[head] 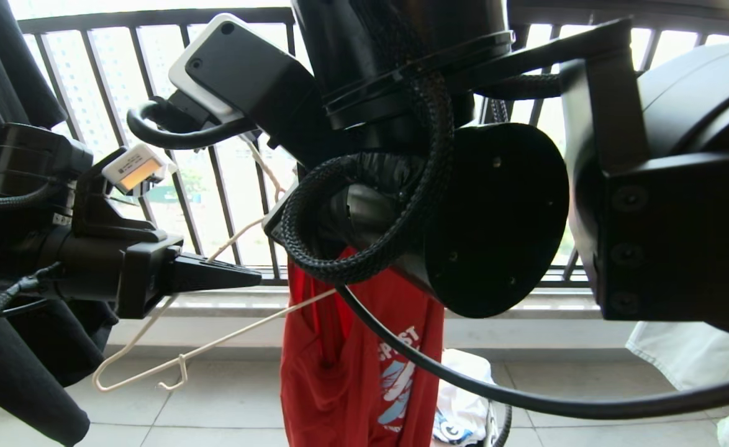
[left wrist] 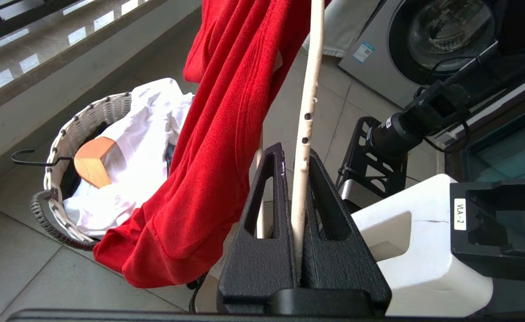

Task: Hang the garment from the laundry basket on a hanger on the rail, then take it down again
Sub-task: Hang the clothes on the clothes rack

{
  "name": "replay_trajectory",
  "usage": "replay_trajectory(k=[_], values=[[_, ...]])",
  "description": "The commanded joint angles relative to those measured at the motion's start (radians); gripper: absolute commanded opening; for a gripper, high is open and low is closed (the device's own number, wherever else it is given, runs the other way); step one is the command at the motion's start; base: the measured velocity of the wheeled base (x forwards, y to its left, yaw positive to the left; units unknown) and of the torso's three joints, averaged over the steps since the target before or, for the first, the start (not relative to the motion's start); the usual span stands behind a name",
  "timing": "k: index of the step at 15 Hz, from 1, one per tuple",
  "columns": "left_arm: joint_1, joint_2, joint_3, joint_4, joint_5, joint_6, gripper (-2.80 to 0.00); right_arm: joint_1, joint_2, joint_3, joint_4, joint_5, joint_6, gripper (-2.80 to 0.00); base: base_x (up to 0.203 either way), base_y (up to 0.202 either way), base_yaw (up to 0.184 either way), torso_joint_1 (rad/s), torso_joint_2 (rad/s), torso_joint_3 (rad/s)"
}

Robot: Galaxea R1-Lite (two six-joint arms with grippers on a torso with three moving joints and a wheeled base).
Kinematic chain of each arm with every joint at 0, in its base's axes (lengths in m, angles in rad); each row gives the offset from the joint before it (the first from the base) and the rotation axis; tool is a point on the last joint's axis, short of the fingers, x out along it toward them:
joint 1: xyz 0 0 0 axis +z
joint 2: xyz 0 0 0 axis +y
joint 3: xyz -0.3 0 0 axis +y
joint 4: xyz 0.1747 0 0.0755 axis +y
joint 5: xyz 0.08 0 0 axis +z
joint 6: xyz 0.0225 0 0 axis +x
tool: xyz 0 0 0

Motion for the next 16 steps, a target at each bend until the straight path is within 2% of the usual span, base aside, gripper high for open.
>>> replay_trajectory(k=[1, 3, 5, 9, 16], values=[[-0.001, 0.022, 0.035, -0.120, -0.003, -0.074, -2.80, 0.008, 0.008, -0.004, -0.007, -0.003, -0.003, -2.80, 0.000, 0.000, 0.000, 0.000, 0.00, 0.000], [-0.001, 0.031, 0.062, -0.235, 0.004, -0.164, -2.80, 0.008, 0.009, -0.005, -0.018, -0.009, -0.003, -2.80, 0.000, 0.000, 0.000, 0.000, 0.00, 0.000], [-0.002, 0.048, 0.077, -0.301, 0.021, -0.211, -2.80, 0.008, 0.016, -0.005, -0.019, -0.007, -0.003, -2.80, 0.000, 0.000, 0.000, 0.000, 0.00, 0.000], [-0.007, 0.053, 0.079, -0.309, 0.047, -0.217, -2.80, 0.012, 0.038, -0.005, -0.022, -0.006, -0.005, -2.80, 0.000, 0.000, 0.000, 0.000, 0.00, 0.000], [-0.045, 0.025, 0.107, -0.317, 0.048, -0.215, -2.80, 0.026, 0.069, -0.013, -0.071, 0.002, -0.011, -2.80, 0.000, 0.000, 0.000, 0.000, 0.00, 0.000]])
